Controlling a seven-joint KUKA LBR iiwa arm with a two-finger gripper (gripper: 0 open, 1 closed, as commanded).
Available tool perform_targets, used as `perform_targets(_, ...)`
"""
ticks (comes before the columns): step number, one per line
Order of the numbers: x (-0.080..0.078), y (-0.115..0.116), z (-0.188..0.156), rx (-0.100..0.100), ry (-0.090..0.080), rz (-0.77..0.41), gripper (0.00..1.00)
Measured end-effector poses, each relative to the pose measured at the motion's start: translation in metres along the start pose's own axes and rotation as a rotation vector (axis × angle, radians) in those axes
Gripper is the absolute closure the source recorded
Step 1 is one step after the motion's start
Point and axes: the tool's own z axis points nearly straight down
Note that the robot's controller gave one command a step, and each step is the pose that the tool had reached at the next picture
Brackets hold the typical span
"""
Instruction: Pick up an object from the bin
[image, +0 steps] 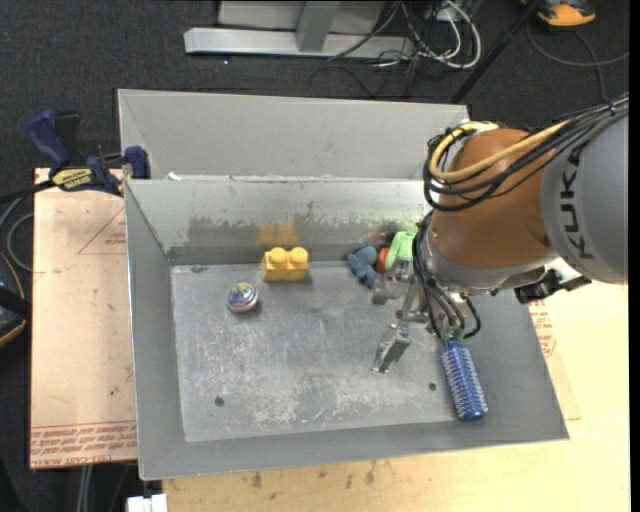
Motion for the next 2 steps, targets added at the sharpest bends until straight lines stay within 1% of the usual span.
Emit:
perform_targets(1, 0.068, 0.107, 0.077, 0.001, 0.016, 0.028, 0.00)
perform_targets(2, 0.001, -0.003, 0.103, 0.007, 0.005, 0.162, 0.00)
